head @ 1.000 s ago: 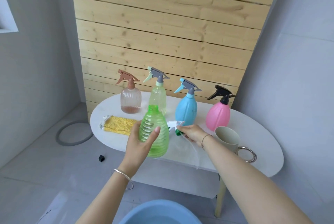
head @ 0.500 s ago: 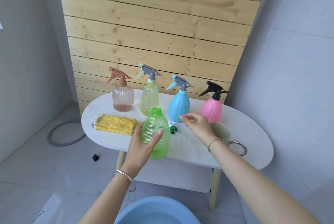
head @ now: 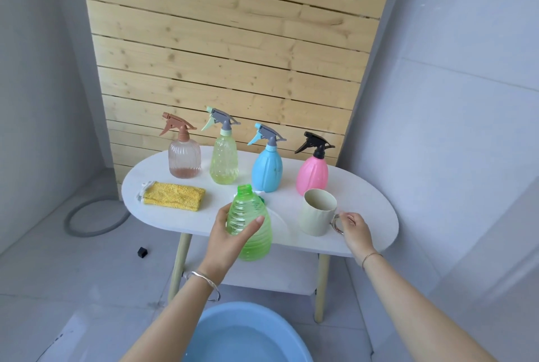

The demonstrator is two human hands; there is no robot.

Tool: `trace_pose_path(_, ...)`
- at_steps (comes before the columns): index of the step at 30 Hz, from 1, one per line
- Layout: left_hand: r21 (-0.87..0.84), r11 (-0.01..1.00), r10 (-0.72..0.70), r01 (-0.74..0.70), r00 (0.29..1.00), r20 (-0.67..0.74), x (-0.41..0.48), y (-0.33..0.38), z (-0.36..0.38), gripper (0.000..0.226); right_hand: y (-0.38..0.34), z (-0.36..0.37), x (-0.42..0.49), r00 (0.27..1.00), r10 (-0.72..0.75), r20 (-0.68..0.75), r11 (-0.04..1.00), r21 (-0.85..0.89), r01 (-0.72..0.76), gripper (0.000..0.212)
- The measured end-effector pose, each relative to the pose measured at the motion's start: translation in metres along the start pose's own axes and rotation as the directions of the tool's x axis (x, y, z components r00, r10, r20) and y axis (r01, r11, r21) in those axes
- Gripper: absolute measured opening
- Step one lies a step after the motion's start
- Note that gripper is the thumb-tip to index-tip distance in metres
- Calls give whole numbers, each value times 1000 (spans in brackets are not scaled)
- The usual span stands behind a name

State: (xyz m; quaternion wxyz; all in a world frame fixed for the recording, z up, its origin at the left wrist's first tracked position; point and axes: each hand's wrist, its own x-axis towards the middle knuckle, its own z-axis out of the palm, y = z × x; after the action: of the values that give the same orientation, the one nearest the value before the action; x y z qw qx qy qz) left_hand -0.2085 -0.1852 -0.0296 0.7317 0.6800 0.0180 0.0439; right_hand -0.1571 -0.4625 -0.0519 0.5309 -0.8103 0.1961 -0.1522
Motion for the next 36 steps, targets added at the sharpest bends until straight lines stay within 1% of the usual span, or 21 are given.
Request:
trace_pose_path(3, 12, 1000, -14, 14, 1000, -11, -16, 4, -6, 82, 6, -5, -17, 1000, 18, 16, 997, 76, -19, 19)
trace_pose_path(7, 51, 999, -14, 14, 1000, -2, -40, 9, -18, 87, 6, -15, -36, 1000, 17, -11, 992, 126, -15, 15)
trace_pose_path(9, 66, 998, -21, 19, 999, 28, -54, 9, -24, 77, 2, -27, -51, 999, -11, -33, 988, 154, 16, 16)
trace_pose_path(12, 91, 995, -37, 31, 997, 63, -76, 5, -35, 51, -8, -44, -78, 996, -74, -56, 972, 218, 85, 18)
trace_pose_path(15, 98, 994, -56, 47, 994, 90, -99, -3, -43, 43, -17, -55, -106, 991, -108, -81, 957, 263, 126, 17)
trace_pose_path(18, 103, 993, -68, 59, 993, 92, -119, -16, -52, 51, -18, -56, -137, 988, -124, -89, 943, 300, 145, 17)
trace_pose_path(21, 127, 988, -94, 82, 991, 92, -136, -36, -63, 70, -6, -50, -168, 993, -81, -82, 951, 293, 101, 20)
trace_pose_path(22, 130, 987, -111, 100, 990, 84, -140, -42, -67, 74, -1, -46, -176, 995, -60, -86, 953, 290, 83, 24)
trace_pose_path(23, 127, 987, -113, 103, 990, 80, -143, -48, -69, 71, 5, -41, -182, 995, -40, -87, 955, 291, 64, 26)
trace_pose_path(25, 120, 985, -132, 125, 990, 51, -153, -65, -72, 57, 26, -27, -198, 998, 19, -54, 968, 251, -5, 23)
trace_pose_path(26, 115, 985, -129, 124, 991, 37, -157, -72, -72, 54, 38, -19, -204, 999, 49, -16, 975, 219, -45, 21)
trace_pose_path(27, 112, 984, -140, 136, 990, 29, -159, -82, -71, 53, 50, -10, -208, 997, 79, 25, 980, 180, -82, 22)
trace_pose_path(30, 124, 975, -190, 183, 981, 40, -170, -109, -73, 59, 92, 17, -224, 974, 170, 147, 984, 33, -177, 36)
trace_pose_path(33, 170, 964, -214, 204, 976, 43, -176, -129, -78, 50, 130, 40, -238, 935, 238, 262, 968, -142, -207, 39)
trace_pose_path(36, 195, 961, -207, 198, 978, 27, -177, -138, -85, 47, 160, 54, -249, 909, 271, 318, 949, -245, -198, 36)
